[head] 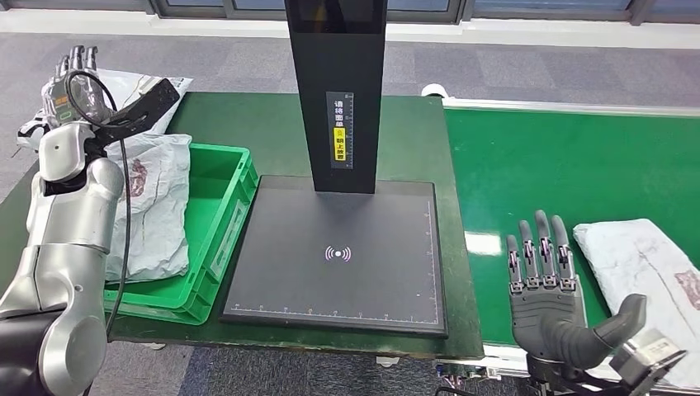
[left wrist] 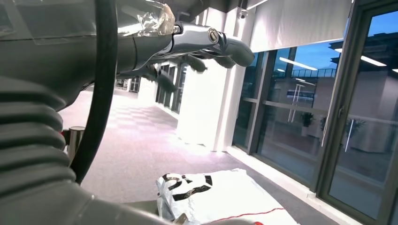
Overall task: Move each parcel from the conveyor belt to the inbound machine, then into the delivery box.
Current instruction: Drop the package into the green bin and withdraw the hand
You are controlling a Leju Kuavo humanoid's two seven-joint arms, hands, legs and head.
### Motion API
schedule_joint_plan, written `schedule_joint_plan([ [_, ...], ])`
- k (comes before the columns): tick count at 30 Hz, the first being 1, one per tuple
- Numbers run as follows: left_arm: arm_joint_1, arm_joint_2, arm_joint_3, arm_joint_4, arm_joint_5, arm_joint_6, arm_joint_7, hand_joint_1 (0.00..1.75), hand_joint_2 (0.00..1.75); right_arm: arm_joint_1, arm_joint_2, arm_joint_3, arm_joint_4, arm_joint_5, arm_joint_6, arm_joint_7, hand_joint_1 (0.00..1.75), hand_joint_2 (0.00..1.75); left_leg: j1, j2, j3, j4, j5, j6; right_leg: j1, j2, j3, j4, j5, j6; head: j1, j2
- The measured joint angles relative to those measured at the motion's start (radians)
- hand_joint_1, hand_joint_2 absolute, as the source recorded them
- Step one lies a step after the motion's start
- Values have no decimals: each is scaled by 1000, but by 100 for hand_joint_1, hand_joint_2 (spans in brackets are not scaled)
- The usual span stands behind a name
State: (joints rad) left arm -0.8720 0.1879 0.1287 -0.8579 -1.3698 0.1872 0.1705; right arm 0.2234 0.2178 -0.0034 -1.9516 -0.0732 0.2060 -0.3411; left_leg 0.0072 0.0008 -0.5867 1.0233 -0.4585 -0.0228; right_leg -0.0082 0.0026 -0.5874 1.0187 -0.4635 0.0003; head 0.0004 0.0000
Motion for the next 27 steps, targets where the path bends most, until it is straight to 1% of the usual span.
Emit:
schedule_joint_plan([
  [13, 3, -12, 11, -37, 74, -27, -8, 0, 0, -1, 0, -8, 0, 0, 23, 2, 0, 0, 0, 0, 0, 0, 0, 0, 0, 0, 0, 0, 0, 0, 0, 0],
  [16, 8, -13, 13, -47, 98, -20, -14, 0, 0, -2, 0, -8, 1, 1, 26, 3, 0, 131, 0, 0, 0, 0, 0, 0, 0, 0, 0, 0, 0, 0, 0, 0],
  [17, 12, -14, 18, -55, 127, -8, -22, 0, 44, -3, 0, -8, 2, 5, 27, 5, 0, 175, 0, 0, 0, 0, 0, 0, 0, 0, 0, 0, 0, 0, 0, 0],
  [18, 17, -17, 27, -65, 173, 10, -37, 0, 87, -4, 0, -8, 3, 12, 27, 7, 0, 175, 0, 0, 0, 0, 0, 0, 0, 0, 0, 0, 0, 0, 0, 0],
  [20, 27, -32, 58, -92, 327, 32, -101, 0, 175, -10, 0, -8, 10, 44, 21, 21, 0, 175, 0, 1, 0, 0, 0, 0, 0, 0, 0, 0, 0, 0, 0, 0],
  [21, 32, -43, 76, -107, 426, 25, -141, 0, 175, -16, 0, -9, 16, 66, 13, 30, 0, 175, 0, 1, 0, 0, 0, 0, 0, 0, 0, 0, 0, 0, 0, 0],
  [23, 50, -67, 106, -147, 651, -25, -213, 0, 175, -34, -1, -17, 38, 120, -10, 53, 0, 175, 0, 0, 0, 0, 0, 0, 0, 0, 0, 0, 0, 0, 0, 0],
  [25, 84, -92, 118, -197, 868, -88, -254, 0, 175, -61, -3, -33, 69, 194, -42, 86, 0, 175, 0, 0, 0, 0, 0, 0, -1, 0, 1, 0, 0, 0, 0, 0],
  [27, 136, -116, 118, -258, 1066, -154, -278, 0, 175, -103, -16, -49, 114, 309, -81, 135, 0, 175, -1, 1, 0, 0, 0, 0, -2, 1, 1, 0, 1, 0, 0, 0],
])
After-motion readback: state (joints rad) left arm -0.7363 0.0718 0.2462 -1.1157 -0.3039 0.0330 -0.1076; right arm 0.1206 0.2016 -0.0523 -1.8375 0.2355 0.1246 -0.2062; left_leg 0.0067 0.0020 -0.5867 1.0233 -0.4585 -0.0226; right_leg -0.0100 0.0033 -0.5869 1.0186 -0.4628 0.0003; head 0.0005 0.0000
